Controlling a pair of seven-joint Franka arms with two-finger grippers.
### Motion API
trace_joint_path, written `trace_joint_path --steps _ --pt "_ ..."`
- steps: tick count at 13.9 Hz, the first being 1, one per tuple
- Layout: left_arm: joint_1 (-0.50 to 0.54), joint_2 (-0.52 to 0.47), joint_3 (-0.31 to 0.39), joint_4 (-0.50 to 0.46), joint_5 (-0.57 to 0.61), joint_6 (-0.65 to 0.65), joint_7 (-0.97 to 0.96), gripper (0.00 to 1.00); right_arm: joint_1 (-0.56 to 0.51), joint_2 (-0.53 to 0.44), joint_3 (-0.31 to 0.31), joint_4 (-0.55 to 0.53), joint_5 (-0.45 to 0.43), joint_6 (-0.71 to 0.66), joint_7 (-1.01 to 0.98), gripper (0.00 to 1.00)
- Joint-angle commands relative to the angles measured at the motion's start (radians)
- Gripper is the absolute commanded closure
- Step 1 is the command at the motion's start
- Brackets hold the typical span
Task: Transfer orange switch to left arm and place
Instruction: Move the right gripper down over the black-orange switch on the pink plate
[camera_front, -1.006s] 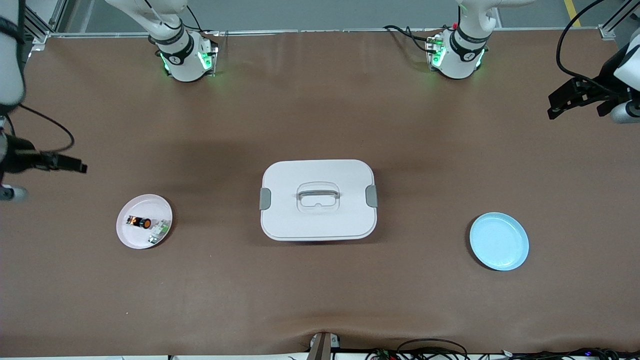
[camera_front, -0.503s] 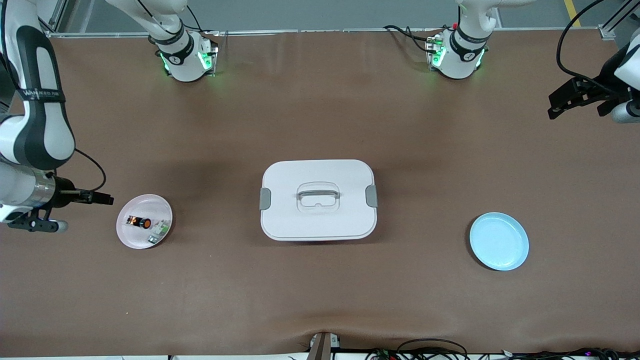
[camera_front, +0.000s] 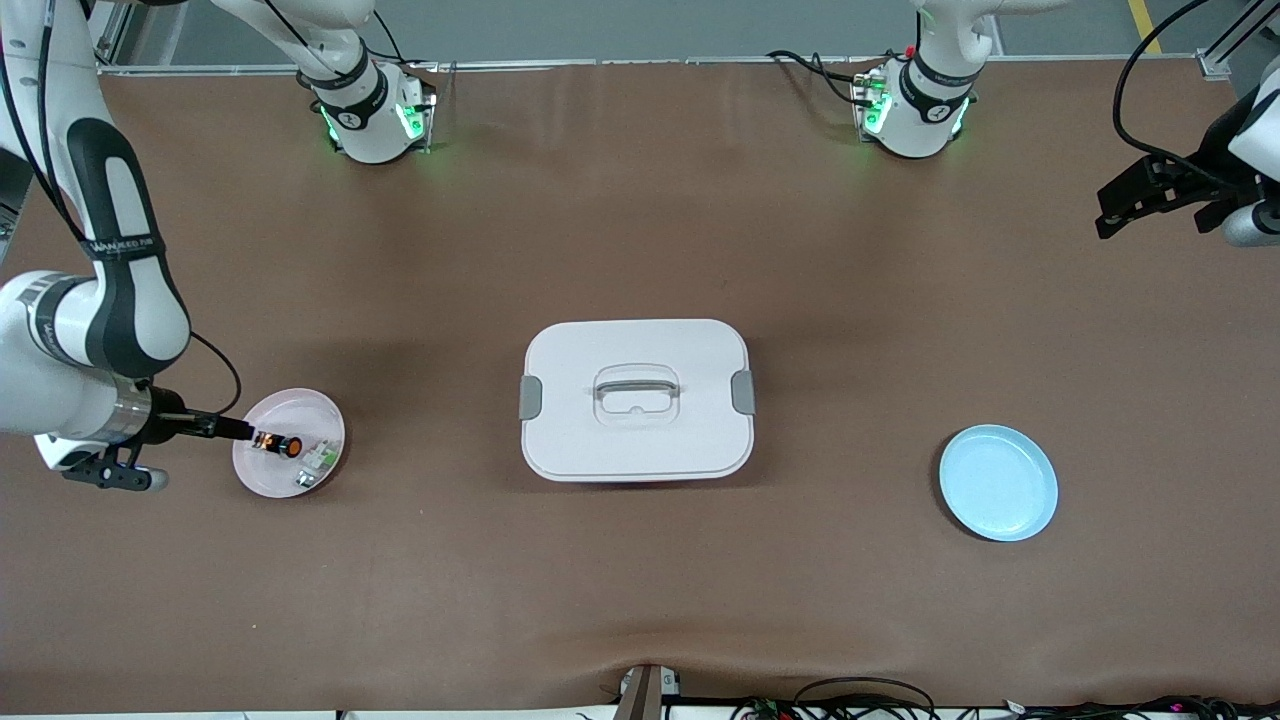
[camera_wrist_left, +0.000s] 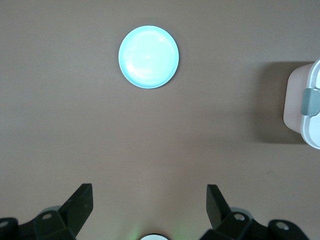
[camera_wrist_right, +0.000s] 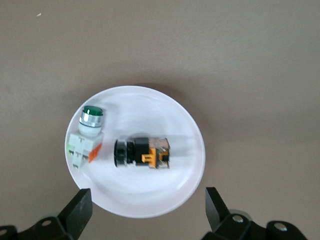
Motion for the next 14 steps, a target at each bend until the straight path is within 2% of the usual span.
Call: trace_joint_path --steps 1,11,13,14 --pt "0.002 0.005 0.0 0.017 0.005 -0.016 0.024 0.0 -0.016 0.027 0.012 0.011 0.039 0.016 0.034 0.0" --pt "0.002 0.005 0.0 0.017 0.005 -0.016 0.024 0.0 -0.01 0.119 0.014 -0.001 0.047 0.151 0.04 0.0" --pt "0.003 0.005 0.0 0.016 0.006 -0.016 0.024 0.0 -0.004 0.122 0.012 -0.012 0.108 0.166 0.038 0.0" --pt "0.002 0.005 0.0 0.016 0.005 -0.018 0.024 0.0 -0.002 0.123 0.012 -0.015 0.111 0.172 0.038 0.0"
